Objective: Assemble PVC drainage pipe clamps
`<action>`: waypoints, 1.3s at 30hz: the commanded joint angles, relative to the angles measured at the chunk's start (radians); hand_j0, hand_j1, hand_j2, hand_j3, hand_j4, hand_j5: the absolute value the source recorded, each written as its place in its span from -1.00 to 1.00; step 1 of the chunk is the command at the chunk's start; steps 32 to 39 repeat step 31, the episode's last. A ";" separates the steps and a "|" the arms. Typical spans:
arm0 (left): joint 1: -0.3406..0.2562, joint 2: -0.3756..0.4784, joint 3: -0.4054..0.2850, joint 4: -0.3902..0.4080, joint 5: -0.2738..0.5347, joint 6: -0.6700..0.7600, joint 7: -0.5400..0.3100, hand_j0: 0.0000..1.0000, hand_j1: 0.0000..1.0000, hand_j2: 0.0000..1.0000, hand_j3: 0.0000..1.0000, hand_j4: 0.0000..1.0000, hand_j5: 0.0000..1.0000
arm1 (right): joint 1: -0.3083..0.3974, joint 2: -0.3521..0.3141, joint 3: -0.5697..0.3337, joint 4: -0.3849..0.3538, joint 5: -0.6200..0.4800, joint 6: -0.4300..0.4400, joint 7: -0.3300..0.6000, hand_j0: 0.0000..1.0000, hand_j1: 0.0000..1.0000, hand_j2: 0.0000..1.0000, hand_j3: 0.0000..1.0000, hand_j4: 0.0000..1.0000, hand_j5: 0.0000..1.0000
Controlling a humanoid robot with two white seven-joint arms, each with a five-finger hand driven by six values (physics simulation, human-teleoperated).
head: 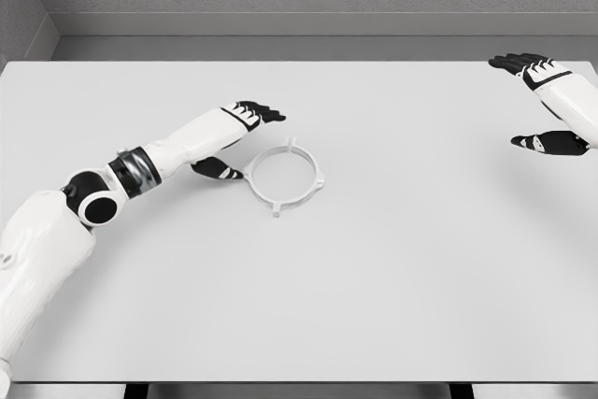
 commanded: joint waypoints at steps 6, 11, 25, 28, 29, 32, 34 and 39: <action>0.000 -0.011 0.001 -0.007 0.007 0.001 0.001 1.00 1.00 1.00 1.00 1.00 1.00 | 0.000 -0.001 -0.002 0.001 -0.007 0.002 -0.001 1.00 1.00 1.00 1.00 1.00 1.00; 0.000 -0.012 0.001 -0.007 0.007 0.001 0.001 1.00 1.00 1.00 1.00 1.00 1.00 | 0.000 -0.001 -0.002 0.000 -0.007 0.002 -0.001 1.00 1.00 1.00 1.00 1.00 1.00; -0.150 0.328 0.096 0.233 0.024 0.001 0.007 1.00 1.00 1.00 1.00 1.00 1.00 | 0.003 -0.001 0.000 0.000 -0.013 0.002 -0.001 1.00 1.00 1.00 1.00 1.00 1.00; -0.144 0.341 0.119 0.259 0.024 0.001 0.008 1.00 1.00 1.00 1.00 1.00 1.00 | 0.003 -0.001 0.000 0.000 -0.029 0.002 -0.001 1.00 1.00 1.00 1.00 1.00 1.00; -0.141 0.345 0.119 0.269 0.024 0.001 0.008 1.00 1.00 1.00 1.00 1.00 1.00 | 0.003 -0.002 0.000 0.001 -0.029 0.002 -0.001 1.00 1.00 1.00 1.00 1.00 1.00; -0.140 0.344 0.119 0.282 0.039 0.001 0.010 1.00 1.00 1.00 1.00 1.00 1.00 | 0.003 -0.002 -0.002 0.001 -0.029 0.002 -0.001 1.00 1.00 1.00 1.00 1.00 1.00; -0.140 0.344 0.119 0.282 0.039 0.001 0.010 1.00 1.00 1.00 1.00 1.00 1.00 | 0.003 -0.002 -0.002 0.001 -0.029 0.002 -0.001 1.00 1.00 1.00 1.00 1.00 1.00; -0.140 0.344 0.119 0.282 0.039 0.001 0.010 1.00 1.00 1.00 1.00 1.00 1.00 | 0.003 -0.002 -0.002 0.001 -0.029 0.002 -0.001 1.00 1.00 1.00 1.00 1.00 1.00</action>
